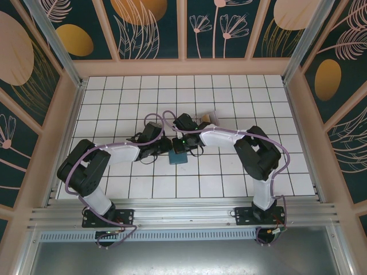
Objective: Put the credit cards into the card holder
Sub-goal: Close the button on the card holder, then move the card holder to the center of the table.
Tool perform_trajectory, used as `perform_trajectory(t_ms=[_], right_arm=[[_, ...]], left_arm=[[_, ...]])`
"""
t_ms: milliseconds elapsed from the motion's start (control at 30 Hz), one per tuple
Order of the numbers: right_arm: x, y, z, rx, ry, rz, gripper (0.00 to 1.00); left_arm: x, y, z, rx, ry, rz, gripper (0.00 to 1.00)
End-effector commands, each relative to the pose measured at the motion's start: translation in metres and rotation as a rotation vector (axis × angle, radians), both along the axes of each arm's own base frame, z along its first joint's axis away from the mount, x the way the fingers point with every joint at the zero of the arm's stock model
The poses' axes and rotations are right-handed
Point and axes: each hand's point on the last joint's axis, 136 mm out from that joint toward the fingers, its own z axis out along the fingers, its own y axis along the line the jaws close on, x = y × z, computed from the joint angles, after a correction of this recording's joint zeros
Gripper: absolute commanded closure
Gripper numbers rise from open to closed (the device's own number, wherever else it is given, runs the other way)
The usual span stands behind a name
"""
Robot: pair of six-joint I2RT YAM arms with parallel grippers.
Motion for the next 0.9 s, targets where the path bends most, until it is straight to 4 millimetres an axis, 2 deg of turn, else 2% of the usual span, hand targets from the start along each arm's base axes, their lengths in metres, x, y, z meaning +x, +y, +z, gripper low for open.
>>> perform_trajectory(t_ms=[0,167,533,867], right_arm=[[-0.025,-0.013,-0.036,-0.095,0.068,0.028,0.97],[-0.034,-0.028,-0.037,-0.098,0.065,-0.004,0.97],[-0.049,-0.055,-0.076,-0.152,-0.027,-0.082,0.99],[-0.067,-0.077,-0.091,-0.262,-0.062,-0.073,0.99]], left_arm=[[-0.008,-0.005,-0.005,-0.007,0.022,-0.019,0.81],[-0.007,-0.005,-0.006,-0.004,0.022,-0.019,0.81],[-0.009,-0.002,-0.008,0.009,0.027,-0.013,0.81],[-0.01,0.0,-0.01,0.008,0.03,0.0,0.81]])
